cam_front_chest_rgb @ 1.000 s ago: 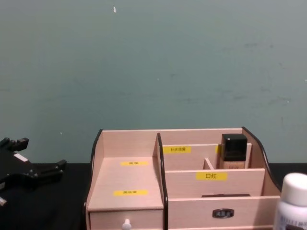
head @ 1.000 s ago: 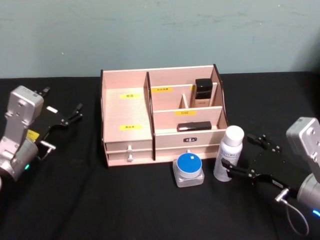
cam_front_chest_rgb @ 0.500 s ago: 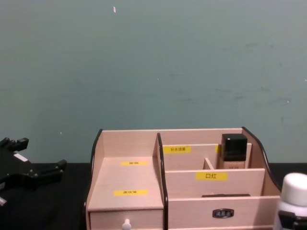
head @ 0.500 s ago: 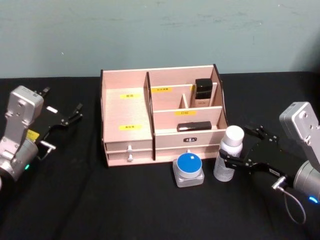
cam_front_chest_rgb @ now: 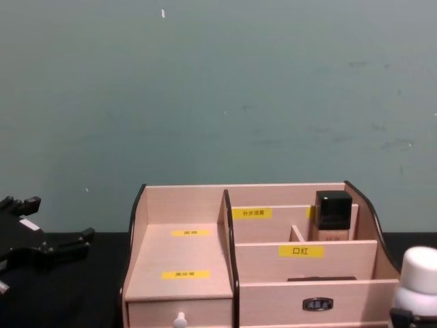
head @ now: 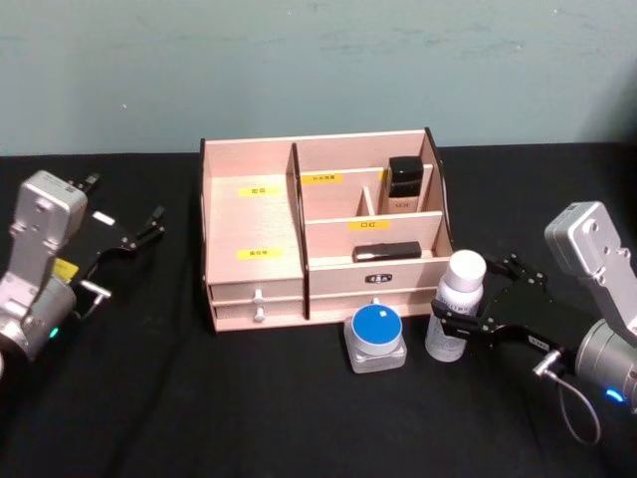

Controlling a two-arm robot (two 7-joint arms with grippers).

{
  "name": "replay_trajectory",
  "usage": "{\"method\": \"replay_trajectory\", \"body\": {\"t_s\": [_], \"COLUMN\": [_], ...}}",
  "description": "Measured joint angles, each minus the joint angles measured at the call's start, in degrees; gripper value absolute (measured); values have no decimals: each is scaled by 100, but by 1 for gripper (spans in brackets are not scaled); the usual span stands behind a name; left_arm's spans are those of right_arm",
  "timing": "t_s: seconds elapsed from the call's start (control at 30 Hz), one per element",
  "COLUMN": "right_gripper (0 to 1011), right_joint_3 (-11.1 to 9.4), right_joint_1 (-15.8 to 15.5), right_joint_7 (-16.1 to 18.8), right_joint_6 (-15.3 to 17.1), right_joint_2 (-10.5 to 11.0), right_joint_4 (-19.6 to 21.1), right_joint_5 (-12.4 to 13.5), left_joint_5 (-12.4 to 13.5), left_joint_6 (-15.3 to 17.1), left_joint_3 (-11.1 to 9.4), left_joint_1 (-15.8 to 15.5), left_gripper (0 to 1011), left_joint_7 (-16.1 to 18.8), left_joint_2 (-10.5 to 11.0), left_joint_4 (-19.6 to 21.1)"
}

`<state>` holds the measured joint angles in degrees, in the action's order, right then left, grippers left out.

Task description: Pick up the facial cleanser and watermelon frost from the table and place them into the tiered storage box.

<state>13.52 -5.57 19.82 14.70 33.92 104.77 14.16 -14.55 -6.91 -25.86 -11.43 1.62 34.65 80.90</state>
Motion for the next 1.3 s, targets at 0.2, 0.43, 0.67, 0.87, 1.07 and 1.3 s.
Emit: {"method": "replay_trajectory", "body": {"t_s": [0.2,0.43,0.67,0.87,1.07,1.3], "right_gripper": [1003,995,834,652,618,618], "right_joint_3": [0,1,1,1,1,1], "right_joint_1": [11,10,7,6,6,6], "right_joint_7": [-1,-3,-6,-8,-8,-8], "right_joint_6": [-1,-2,-2,-2,-3,-3], "right_joint_2": [-29,-22,-19,-16,-13,-12], "right_joint_4": [-13,-13,-12,-8,-5,-3], "right_joint_5": [-54,-50,-39,-32,-27,-23], "left_joint_5": [0,0,0,0,0,0], "left_joint_6": [0,0,0,0,0,0], "left_joint_3": [0,0,0,0,0,0], "left_joint_1": [0,0,0,0,0,0], "left_gripper": [1001,1001,1001,1001,1001,1001], "left_joint_7": [0,0,0,0,0,0], "left_joint_2": [0,0,0,0,0,0], "left_joint_4": [0,0,0,0,0,0]}}
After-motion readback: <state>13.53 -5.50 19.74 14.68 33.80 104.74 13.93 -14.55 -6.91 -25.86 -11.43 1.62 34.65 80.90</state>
